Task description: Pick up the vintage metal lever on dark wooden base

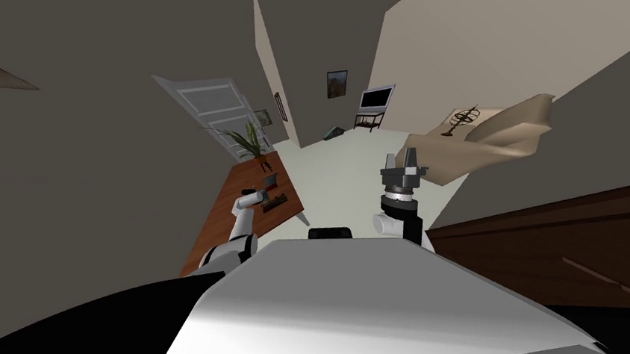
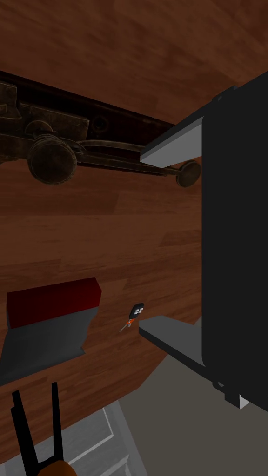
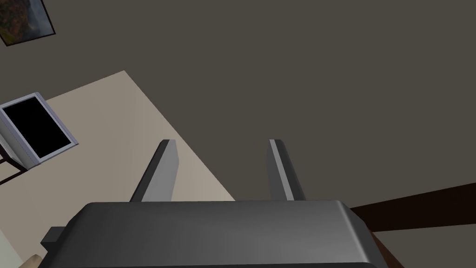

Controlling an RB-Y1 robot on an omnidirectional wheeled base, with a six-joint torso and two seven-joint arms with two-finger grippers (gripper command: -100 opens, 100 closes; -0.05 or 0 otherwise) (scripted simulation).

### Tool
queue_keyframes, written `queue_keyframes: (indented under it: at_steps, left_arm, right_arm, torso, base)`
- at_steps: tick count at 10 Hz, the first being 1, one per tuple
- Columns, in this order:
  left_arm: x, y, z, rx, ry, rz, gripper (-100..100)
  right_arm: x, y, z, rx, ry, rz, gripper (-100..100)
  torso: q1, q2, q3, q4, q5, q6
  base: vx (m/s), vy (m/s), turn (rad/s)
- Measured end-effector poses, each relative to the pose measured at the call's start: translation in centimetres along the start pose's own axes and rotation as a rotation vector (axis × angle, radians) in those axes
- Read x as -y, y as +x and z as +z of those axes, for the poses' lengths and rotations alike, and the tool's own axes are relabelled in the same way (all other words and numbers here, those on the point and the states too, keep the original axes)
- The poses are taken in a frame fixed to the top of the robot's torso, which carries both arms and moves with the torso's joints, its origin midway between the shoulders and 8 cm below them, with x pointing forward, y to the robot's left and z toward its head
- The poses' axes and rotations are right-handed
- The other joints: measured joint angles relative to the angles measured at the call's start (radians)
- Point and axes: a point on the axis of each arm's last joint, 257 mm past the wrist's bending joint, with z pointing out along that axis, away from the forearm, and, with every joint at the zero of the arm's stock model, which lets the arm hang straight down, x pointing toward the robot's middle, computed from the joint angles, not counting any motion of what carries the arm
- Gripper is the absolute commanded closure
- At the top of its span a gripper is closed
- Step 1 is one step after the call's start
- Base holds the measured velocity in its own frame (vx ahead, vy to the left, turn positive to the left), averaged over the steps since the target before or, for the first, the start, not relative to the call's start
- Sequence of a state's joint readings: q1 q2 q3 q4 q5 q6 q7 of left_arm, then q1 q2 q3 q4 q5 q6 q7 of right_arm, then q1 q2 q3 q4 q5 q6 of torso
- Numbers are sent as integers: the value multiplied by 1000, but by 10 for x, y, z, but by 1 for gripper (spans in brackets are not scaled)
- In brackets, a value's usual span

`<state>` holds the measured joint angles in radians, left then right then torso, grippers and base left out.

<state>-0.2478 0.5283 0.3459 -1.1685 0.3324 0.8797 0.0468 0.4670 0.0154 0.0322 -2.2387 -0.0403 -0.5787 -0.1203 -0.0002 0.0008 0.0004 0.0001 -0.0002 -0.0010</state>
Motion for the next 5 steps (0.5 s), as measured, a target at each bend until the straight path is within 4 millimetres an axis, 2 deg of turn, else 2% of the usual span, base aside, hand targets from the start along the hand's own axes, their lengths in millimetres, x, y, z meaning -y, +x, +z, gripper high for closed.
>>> queue_keyframes:
  at_steps: [5]
  left_arm:
    - [-27, -3, 5, -6, -151, -74, -100]
  right_arm:
    - [0, 0, 0, 0, 0, 0, 0]
  torso:
    - [1, 0, 0, 0, 0, 0]
  base:
    - [-3, 5, -57]
